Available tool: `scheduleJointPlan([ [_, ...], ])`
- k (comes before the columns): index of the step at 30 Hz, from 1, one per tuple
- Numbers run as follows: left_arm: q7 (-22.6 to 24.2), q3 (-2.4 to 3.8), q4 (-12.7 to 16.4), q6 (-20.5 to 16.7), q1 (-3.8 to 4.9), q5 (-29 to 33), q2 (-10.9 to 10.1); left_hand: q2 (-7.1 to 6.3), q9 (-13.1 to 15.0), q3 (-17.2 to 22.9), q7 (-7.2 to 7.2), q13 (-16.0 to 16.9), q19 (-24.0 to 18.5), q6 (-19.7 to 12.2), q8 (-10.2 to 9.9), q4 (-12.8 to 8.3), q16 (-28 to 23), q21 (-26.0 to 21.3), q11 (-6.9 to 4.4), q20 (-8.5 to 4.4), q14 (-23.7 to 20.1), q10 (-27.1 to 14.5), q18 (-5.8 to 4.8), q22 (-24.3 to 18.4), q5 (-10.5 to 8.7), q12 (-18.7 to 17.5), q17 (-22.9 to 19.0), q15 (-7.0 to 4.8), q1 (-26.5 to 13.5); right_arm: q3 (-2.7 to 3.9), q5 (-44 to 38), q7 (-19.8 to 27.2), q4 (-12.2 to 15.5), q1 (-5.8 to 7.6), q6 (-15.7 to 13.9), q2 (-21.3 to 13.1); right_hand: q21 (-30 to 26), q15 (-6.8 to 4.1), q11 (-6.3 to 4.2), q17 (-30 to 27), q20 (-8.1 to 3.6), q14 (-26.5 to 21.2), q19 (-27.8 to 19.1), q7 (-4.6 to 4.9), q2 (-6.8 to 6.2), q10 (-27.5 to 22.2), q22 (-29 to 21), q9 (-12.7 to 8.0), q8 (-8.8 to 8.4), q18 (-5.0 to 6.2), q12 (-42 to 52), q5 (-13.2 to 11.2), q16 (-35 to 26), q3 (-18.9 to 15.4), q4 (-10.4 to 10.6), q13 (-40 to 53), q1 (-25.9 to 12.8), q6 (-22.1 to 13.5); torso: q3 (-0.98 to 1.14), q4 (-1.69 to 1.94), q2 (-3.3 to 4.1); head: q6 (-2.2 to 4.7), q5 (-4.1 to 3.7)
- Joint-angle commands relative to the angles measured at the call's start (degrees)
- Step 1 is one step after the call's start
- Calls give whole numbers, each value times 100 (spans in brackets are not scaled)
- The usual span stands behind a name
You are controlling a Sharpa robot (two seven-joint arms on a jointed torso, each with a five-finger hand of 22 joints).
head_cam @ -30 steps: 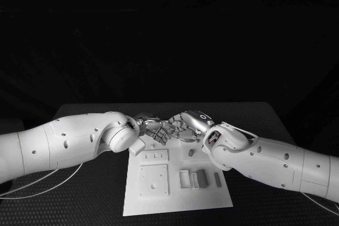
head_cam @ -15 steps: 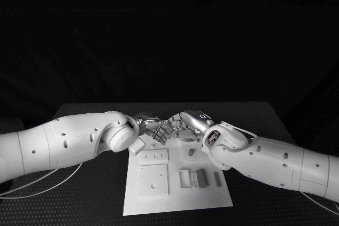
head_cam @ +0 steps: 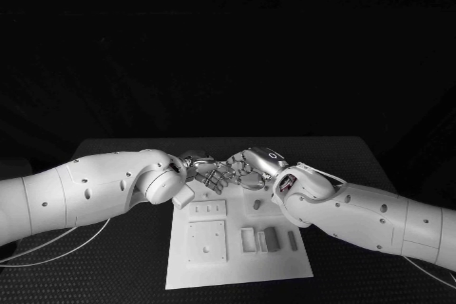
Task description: Assemble the parts on the task board
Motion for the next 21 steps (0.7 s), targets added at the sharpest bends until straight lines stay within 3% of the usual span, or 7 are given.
scheduleJointPlan([
  [1, 115, 9, 13, 91, 8, -51, -17, 4, 53, 20, -132, 40, 36, 192, 52, 13, 23, 23, -20, -16, 36, 70, 53, 24, 0, 52, 42, -13, -69, -4, -25, -8, -34, -7, 109, -17, 13, -34, -7, -6, -7, 6, 37, 217, 56, 13, -7, 9, 22, 80, -29, 26, 28, 33, -12, -6, 23, 621, -1, 1, 1, -6, -4],
  [21, 91, 11, 32, 313, 8, -342, -37, 43, 200, 72, -190, 244, 96, 310, 122, -53, 56, 68, -87, -71, 107, 152, 41, 138, 7, 144, 221, -67, -85, -4, 182, 172, -94, -7, 132, -3, -20, -21, 6, -37, 1, -20, 11, 231, 64, -7, -26, -8, -14, 78, -63, 26, -3, 44, -6, -24, -4, 596, -1, 1, -1, -33, -13],
])
